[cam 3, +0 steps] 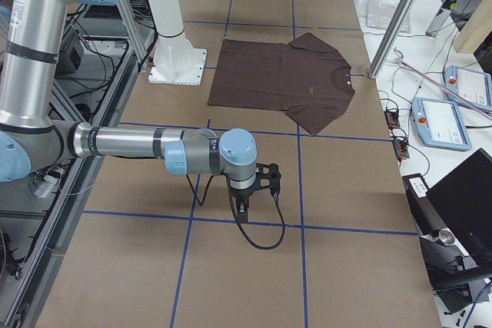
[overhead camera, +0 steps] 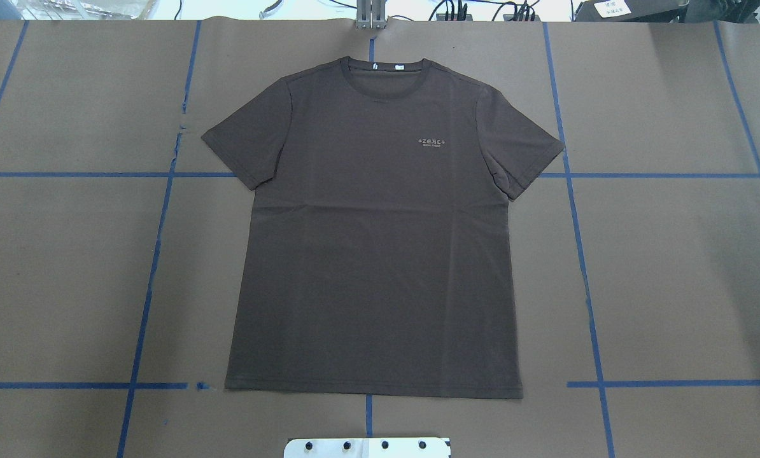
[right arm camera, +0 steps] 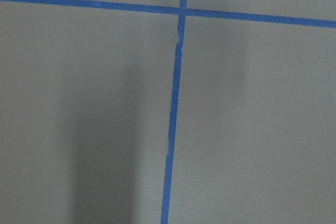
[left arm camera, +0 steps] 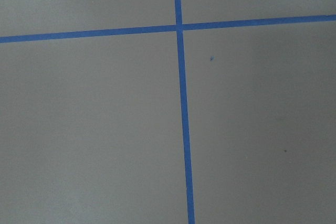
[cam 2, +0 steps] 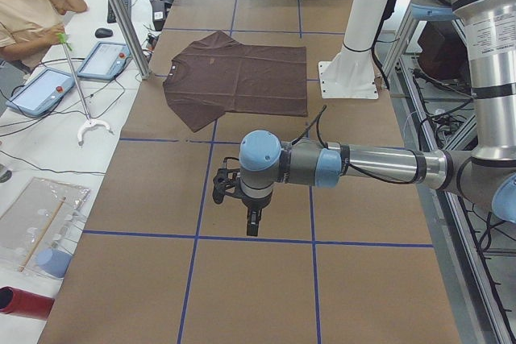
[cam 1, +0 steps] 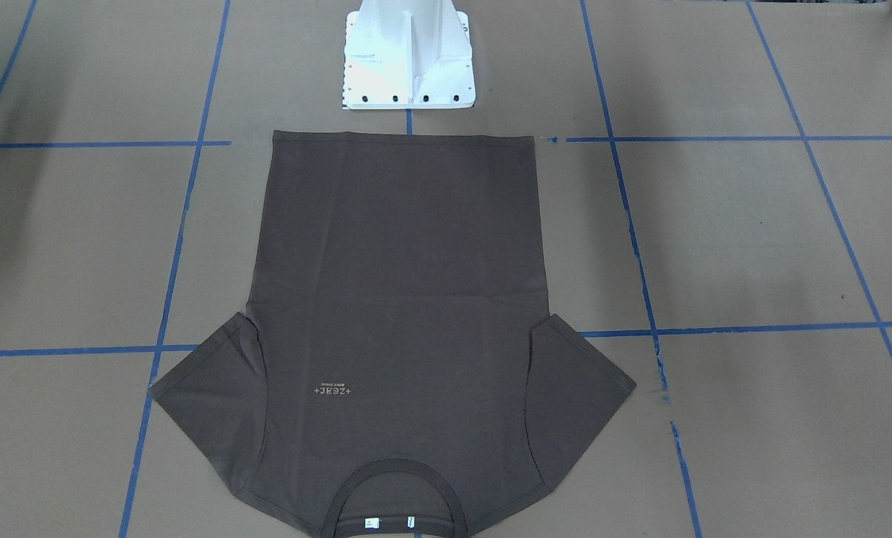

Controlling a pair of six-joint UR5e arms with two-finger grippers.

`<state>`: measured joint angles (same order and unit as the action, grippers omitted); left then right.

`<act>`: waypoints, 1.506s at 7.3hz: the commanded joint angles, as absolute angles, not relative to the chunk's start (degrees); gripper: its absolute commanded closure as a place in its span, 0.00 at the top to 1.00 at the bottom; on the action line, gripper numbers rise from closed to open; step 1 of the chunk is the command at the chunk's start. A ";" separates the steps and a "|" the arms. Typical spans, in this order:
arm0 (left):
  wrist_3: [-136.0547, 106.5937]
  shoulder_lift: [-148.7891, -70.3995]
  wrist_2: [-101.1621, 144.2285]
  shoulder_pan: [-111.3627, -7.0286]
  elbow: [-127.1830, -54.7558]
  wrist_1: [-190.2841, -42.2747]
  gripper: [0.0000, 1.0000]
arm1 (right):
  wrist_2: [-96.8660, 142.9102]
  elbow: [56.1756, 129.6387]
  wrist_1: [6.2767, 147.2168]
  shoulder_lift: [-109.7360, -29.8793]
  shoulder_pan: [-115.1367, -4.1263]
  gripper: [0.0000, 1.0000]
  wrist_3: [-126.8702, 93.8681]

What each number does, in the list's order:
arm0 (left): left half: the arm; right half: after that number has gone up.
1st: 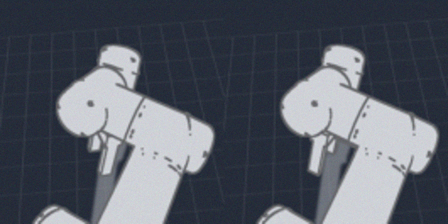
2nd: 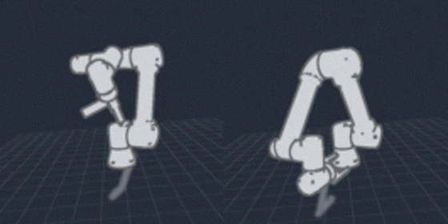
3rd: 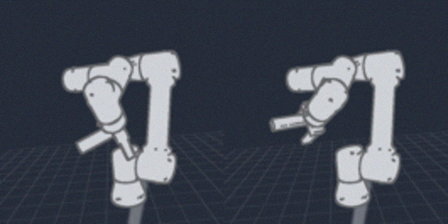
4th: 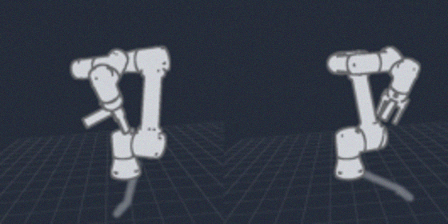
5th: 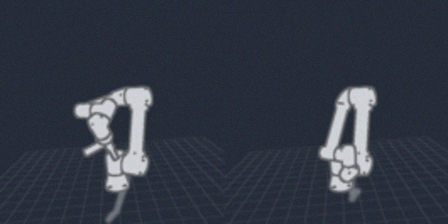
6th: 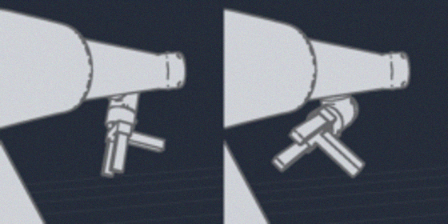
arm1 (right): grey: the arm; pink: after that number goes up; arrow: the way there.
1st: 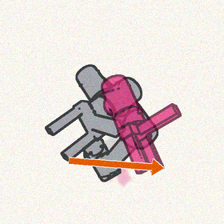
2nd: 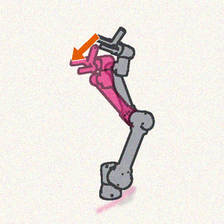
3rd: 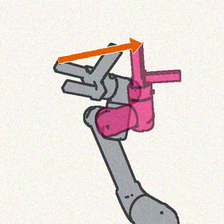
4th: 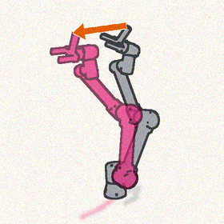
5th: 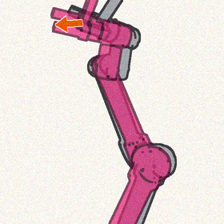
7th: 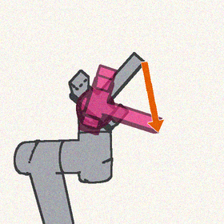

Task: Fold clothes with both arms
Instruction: 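Move the right gripper to the sleeve on the right arm's side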

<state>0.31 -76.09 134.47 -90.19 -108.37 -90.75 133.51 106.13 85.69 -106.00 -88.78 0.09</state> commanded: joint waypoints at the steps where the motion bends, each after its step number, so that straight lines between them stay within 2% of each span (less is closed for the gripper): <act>1: 0.44 -76.20 134.65 -90.18 -109.76 -90.97 1.00 | 133.51 106.08 85.69 -106.00 -88.77 1.00 0.09; 4: 0.44 -76.20 134.48 -89.83 -109.95 -95.51 1.00 | 135.69 106.61 84.47 -103.29 -88.07 1.00 -0.52; 6: -0.08 -77.07 134.74 -89.83 -109.34 -108.03 1.00 | 136.06 105.74 76.85 -99.86 -88.15 1.00 -0.79; 7: -0.09 -81.52 134.48 -90.09 -107.68 -114.28 1.00 | 136.49 104.95 75.86 -97.76 -88.15 1.00 -0.88; 9: 0.27 -81.83 134.56 -90.26 -107.05 -119.59 1.00 | 138.58 105.03 75.76 -97.12 -88.24 1.00 -1.57; 11: -0.09 -81.56 134.65 -90.26 -107.31 -120.50 1.00 | 139.04 105.56 75.76 -89.78 -87.37 1.00 -7.85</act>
<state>-0.01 -81.68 134.62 -90.24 -107.28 -119.59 138.64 105.58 75.78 -94.33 -88.08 -2.84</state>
